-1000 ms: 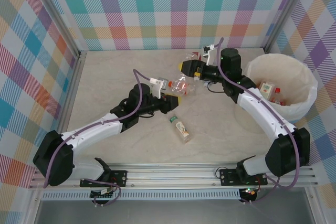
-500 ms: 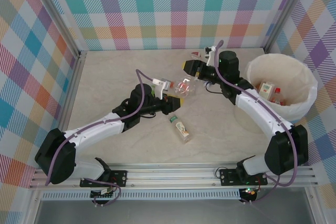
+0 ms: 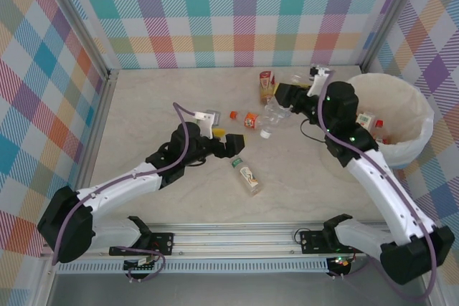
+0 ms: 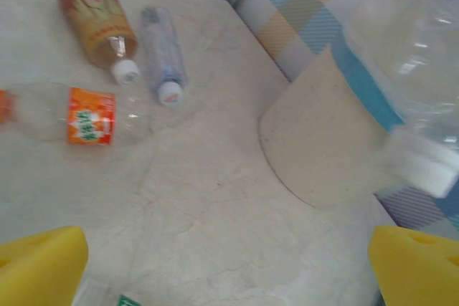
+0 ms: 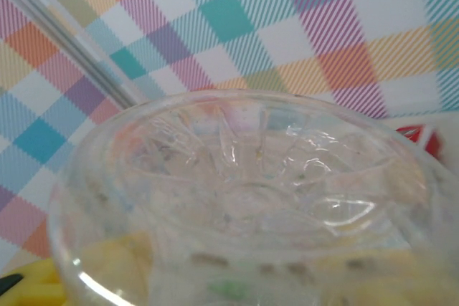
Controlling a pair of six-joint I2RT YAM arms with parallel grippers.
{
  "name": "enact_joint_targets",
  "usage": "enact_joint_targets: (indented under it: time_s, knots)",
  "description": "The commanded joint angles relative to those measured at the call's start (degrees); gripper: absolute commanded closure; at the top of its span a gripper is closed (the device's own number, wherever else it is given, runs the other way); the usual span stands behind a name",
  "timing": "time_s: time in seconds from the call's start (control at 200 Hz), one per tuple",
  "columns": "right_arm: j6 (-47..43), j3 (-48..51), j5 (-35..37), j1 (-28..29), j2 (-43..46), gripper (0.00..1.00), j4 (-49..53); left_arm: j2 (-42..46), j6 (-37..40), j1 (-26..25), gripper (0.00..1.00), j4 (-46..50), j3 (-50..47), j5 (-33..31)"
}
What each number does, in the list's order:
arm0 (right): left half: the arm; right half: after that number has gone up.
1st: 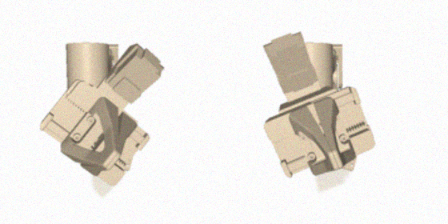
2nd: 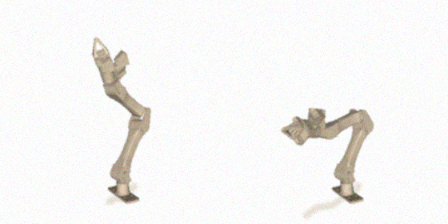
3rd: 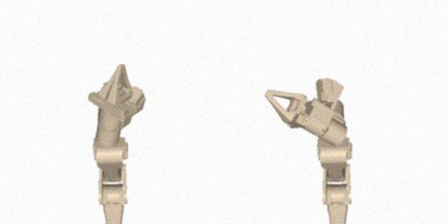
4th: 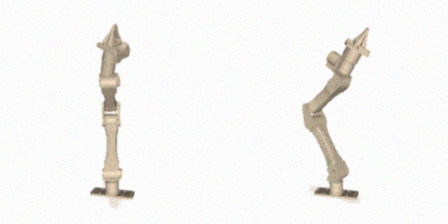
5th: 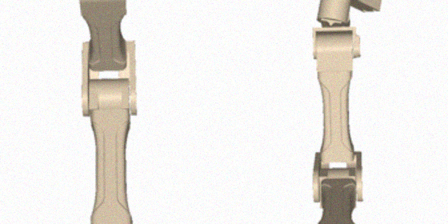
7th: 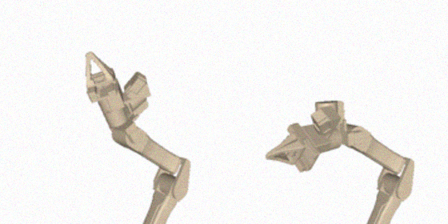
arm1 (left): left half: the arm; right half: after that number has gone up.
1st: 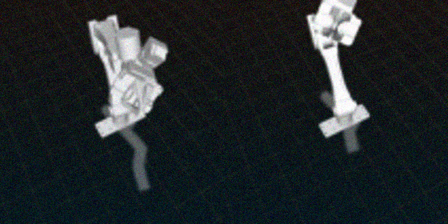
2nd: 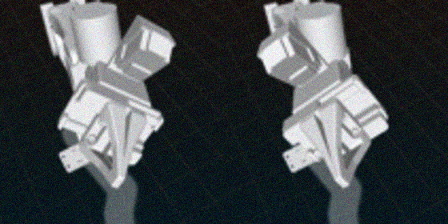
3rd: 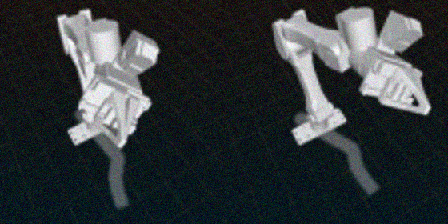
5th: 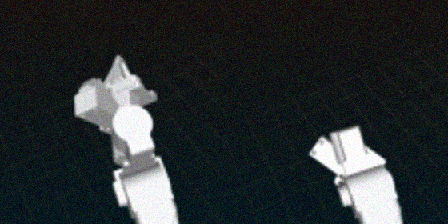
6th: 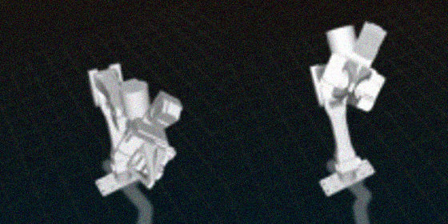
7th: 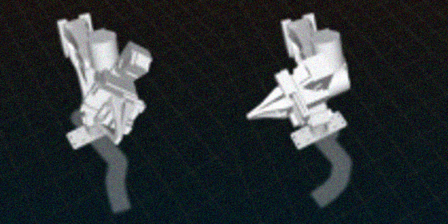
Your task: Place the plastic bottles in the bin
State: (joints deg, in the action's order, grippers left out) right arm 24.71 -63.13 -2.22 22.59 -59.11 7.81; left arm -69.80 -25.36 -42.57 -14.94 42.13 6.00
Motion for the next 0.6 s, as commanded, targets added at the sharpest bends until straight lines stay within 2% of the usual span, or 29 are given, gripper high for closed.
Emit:
enact_joint_targets:
  time_s: [0.0, 0.175, 0.3, 0.46, 0.595]
  knots:
    - [-9.97, -2.33, 15.21, -0.09, 5.73, 0.4, 7.08, 1.54, -2.64, 0.45, 0.0, 3.04, -0.87, -11.76]
    - [-22.43, -5.17, 27.49, -0.18, 12.2, 0.39, 9.63, 0.68, -8.32, 2.47, 0.0, 2.55, -3.17, -13.78]
    - [-33.18, -5.2, 37.14, -0.93, 14.28, 0.39, 4.77, -1.06, -11.01, 3.34, 0.0, 1.6, -3.66, -13.19]
    - [-32.86, -7.86, 37.43, -6.53, 13.68, 0.4, 4.63, -3.16, -11.76, 3.89, 0.0, 1.58, -2.49, -11.57]
    - [-31.5, -8.9, 35.51, -14.98, 10.49, 0.39, 5.34, -4.15, -11.74, 4.15, 0.0, 2.14, -1.71, -10.99]
